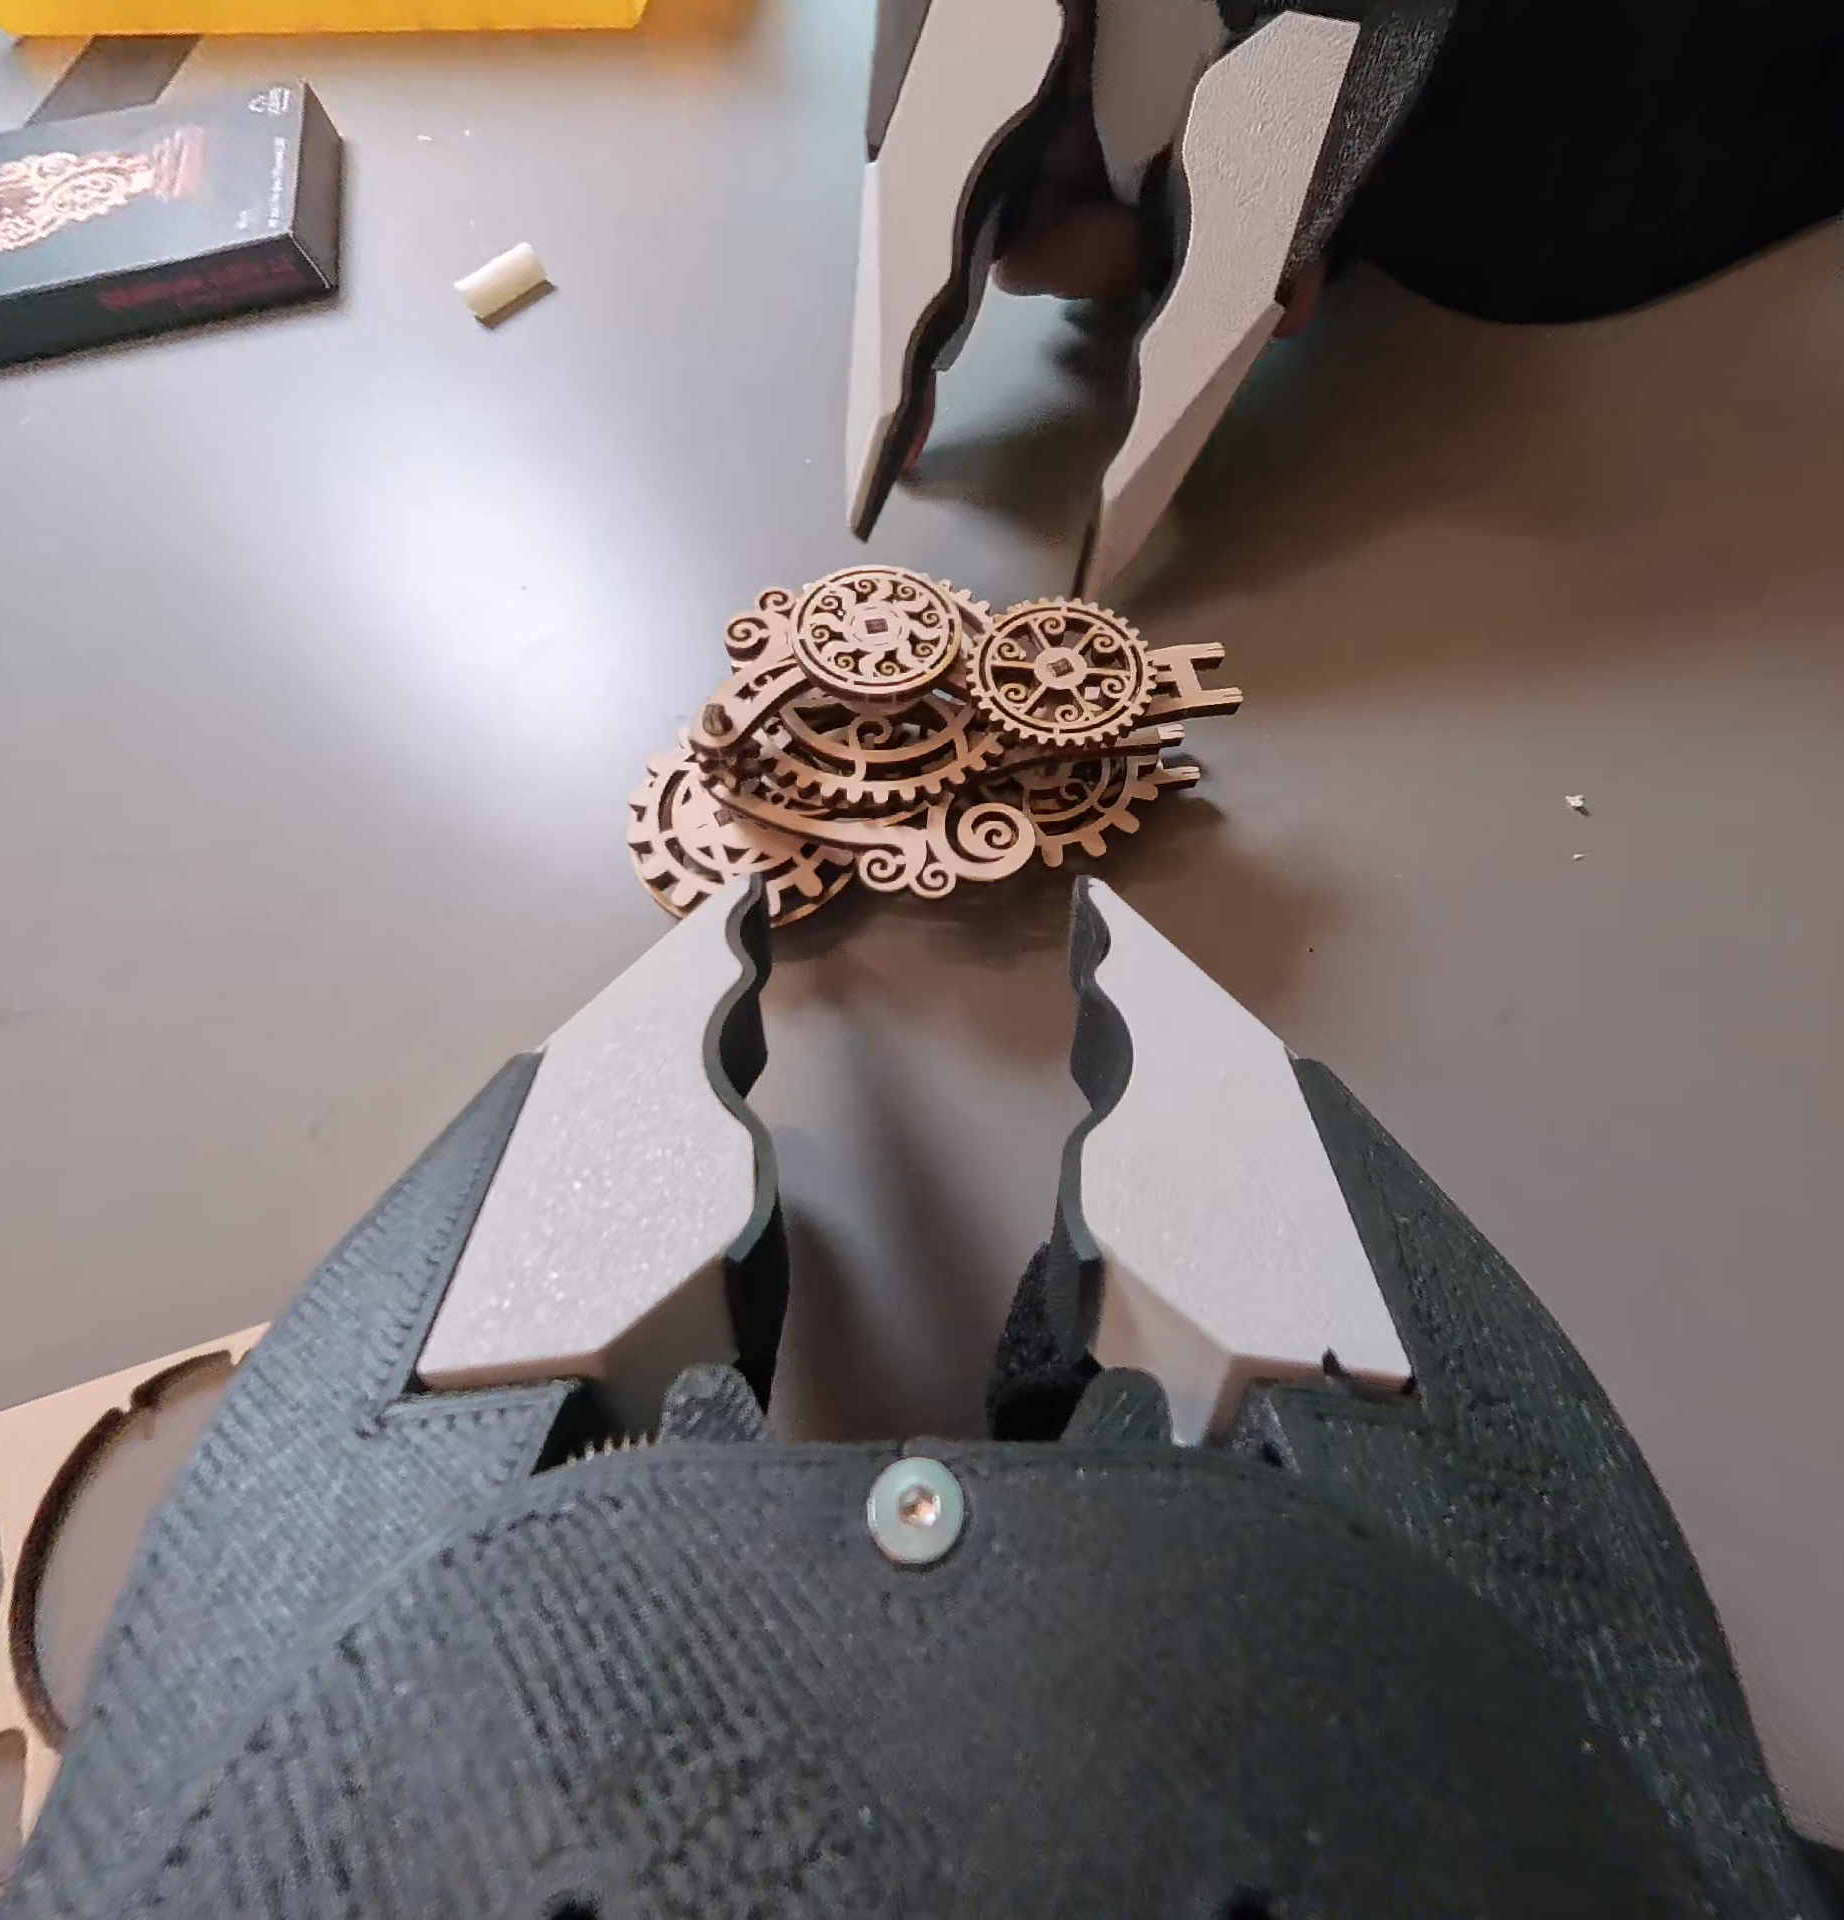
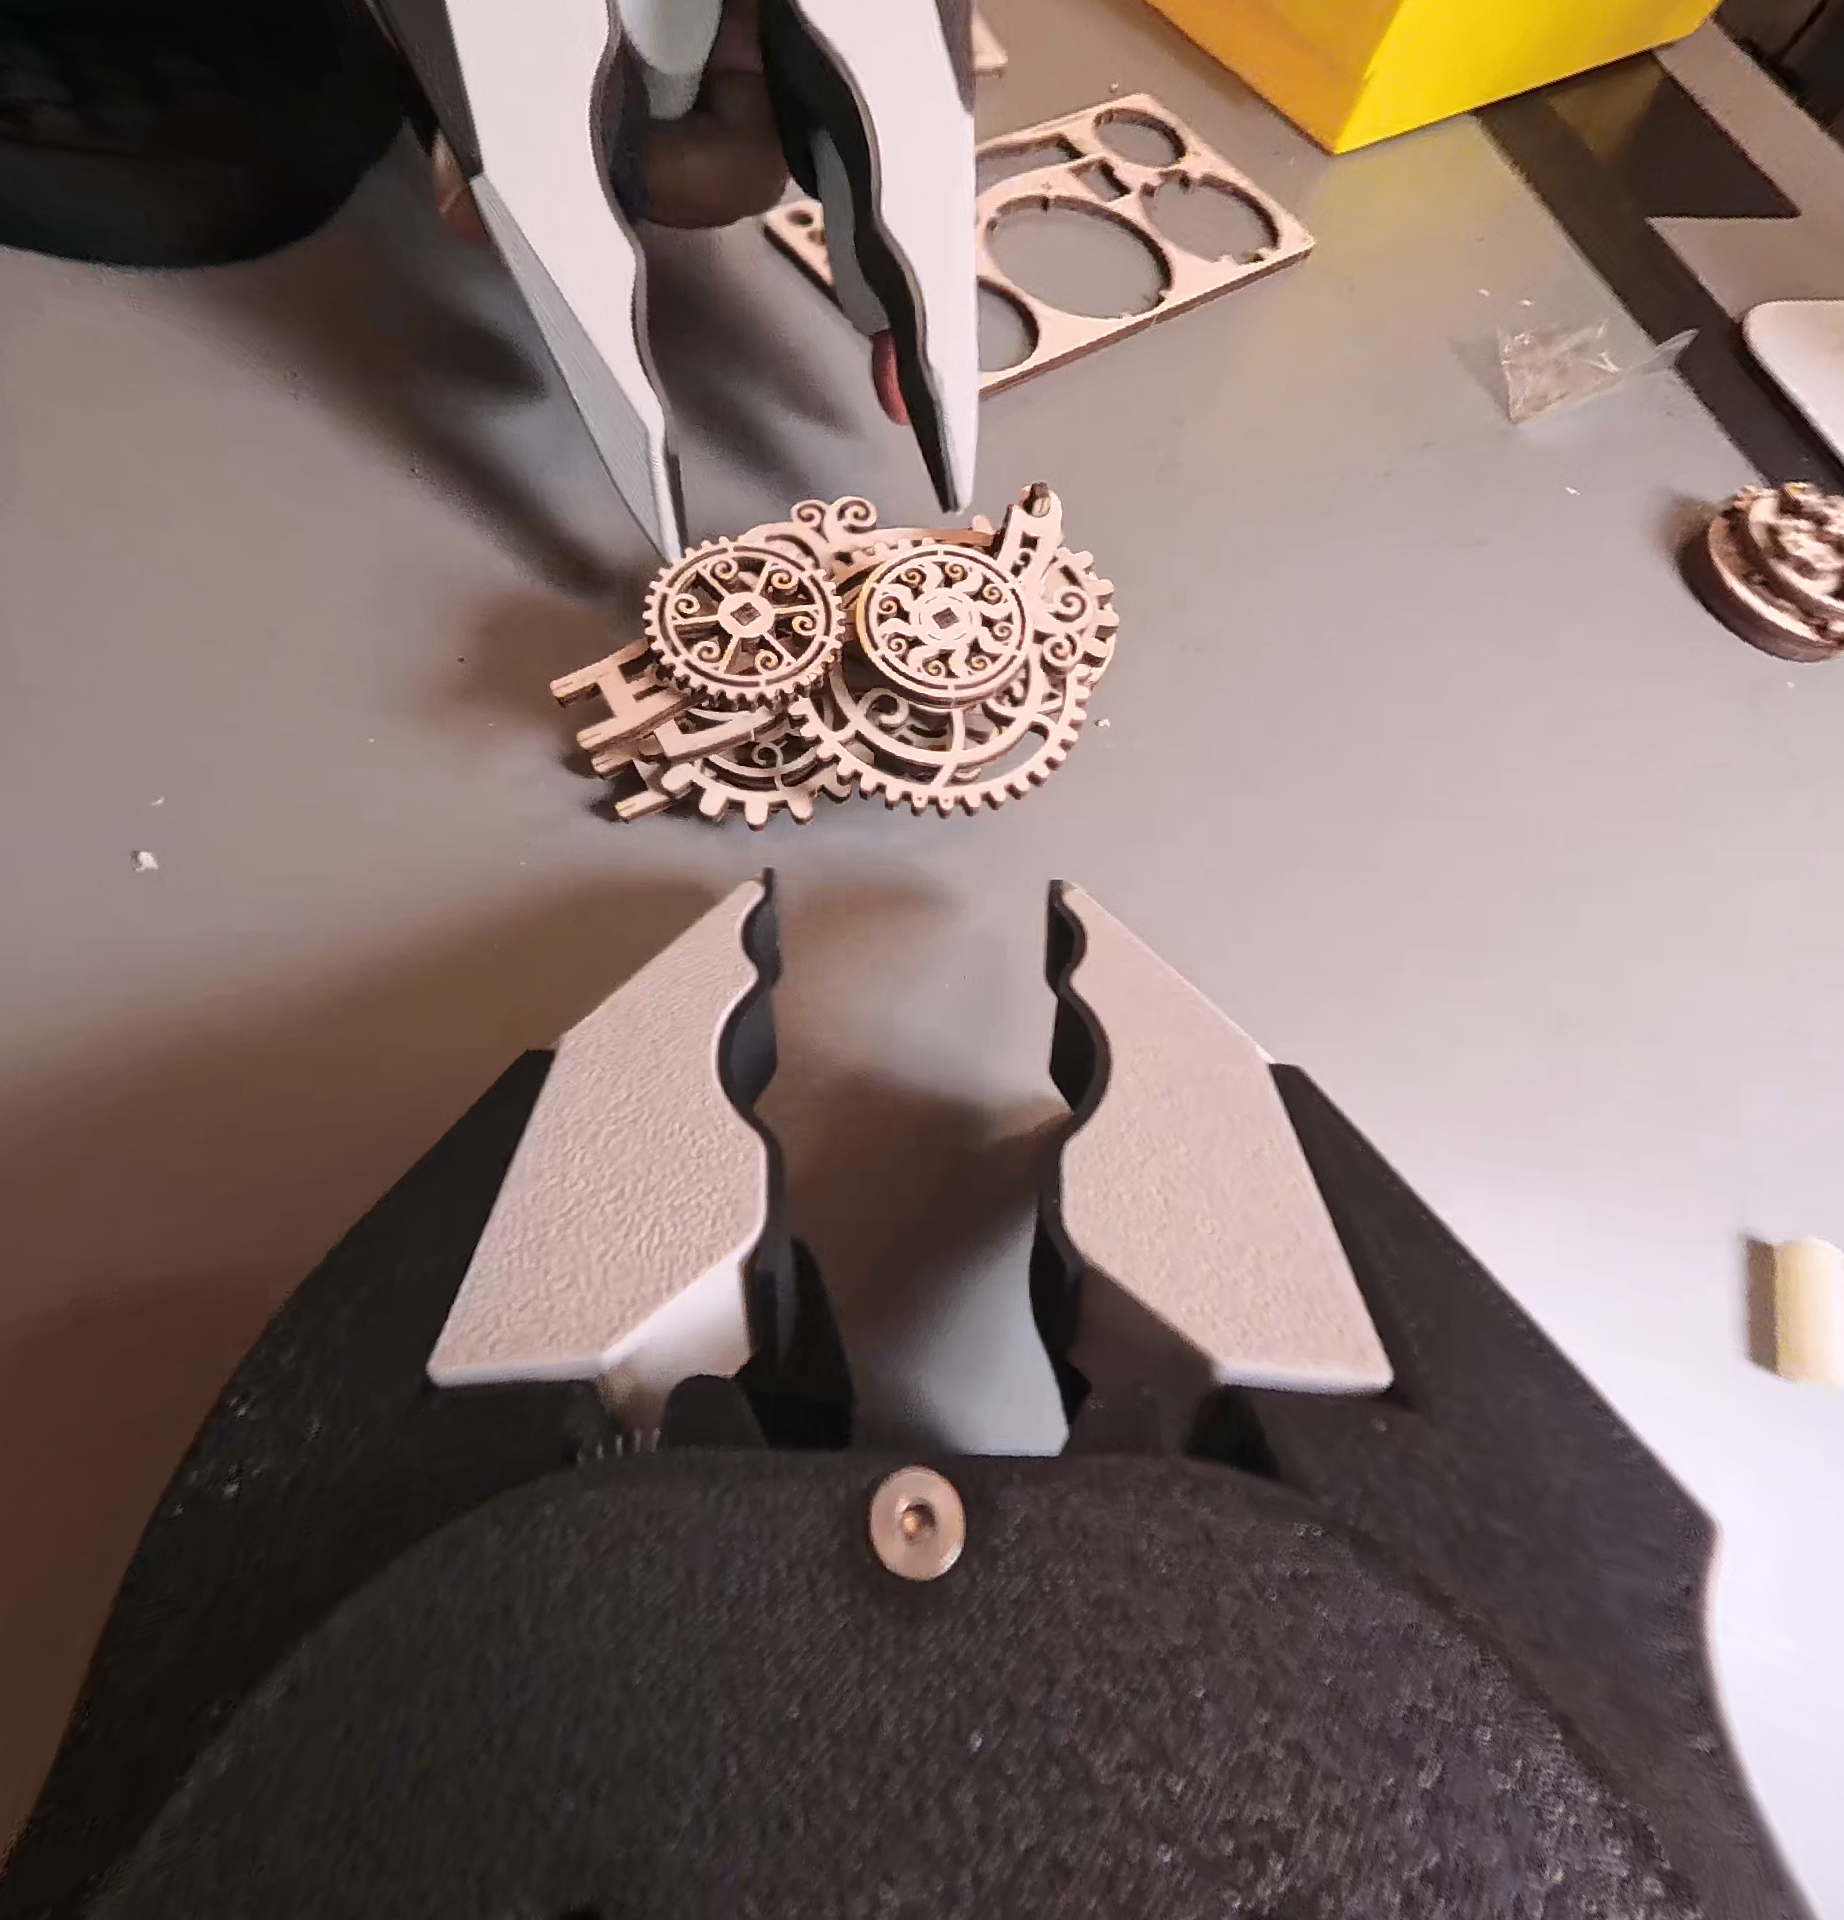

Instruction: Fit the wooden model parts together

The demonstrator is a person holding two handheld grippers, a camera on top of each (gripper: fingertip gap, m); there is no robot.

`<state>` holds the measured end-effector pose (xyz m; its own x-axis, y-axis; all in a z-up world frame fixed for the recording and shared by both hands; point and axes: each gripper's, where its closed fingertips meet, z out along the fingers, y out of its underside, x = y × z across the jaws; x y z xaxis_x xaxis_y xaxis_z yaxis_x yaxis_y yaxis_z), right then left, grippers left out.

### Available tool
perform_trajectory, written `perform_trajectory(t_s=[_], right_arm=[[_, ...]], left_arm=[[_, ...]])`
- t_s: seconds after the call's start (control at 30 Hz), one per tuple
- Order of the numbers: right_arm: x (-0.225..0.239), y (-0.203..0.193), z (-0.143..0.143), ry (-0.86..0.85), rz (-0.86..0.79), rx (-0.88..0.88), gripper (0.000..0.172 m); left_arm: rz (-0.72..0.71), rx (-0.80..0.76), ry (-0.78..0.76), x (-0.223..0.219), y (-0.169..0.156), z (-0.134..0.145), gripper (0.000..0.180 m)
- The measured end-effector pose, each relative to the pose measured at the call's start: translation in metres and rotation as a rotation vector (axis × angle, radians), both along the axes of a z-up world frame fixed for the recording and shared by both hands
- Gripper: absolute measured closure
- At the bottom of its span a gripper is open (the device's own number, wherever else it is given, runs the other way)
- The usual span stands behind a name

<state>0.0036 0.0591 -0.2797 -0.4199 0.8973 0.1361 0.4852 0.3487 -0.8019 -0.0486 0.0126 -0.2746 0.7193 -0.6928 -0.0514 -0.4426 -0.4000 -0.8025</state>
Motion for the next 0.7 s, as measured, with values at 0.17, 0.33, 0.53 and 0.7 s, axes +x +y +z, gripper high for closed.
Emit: perform_trajectory(t_s=[0.17,0.33,0.53,0.7], right_arm=[[-0.01,-0.013,-0.006,-0.062,0.139,0.006,0.1],[-0.02,-0.019,-0.01,-0.111,0.217,0.043,0.085],[-0.014,-0.016,-0.003,-0.08,0.192,0.008,0.11],[-0.005,-0.019,0.0,-0.067,0.186,-0.011,0.114]], left_arm=[[-0.006,0.008,0.02,0.006,0.003,-0.006,0.128],[-0.012,0.039,0.034,0.008,0.005,-0.007,0.131],[-0.042,0.047,0.038,0.01,0.004,-0.007,0.132],[-0.038,0.057,0.052,0.005,0.005,-0.007,0.129]])
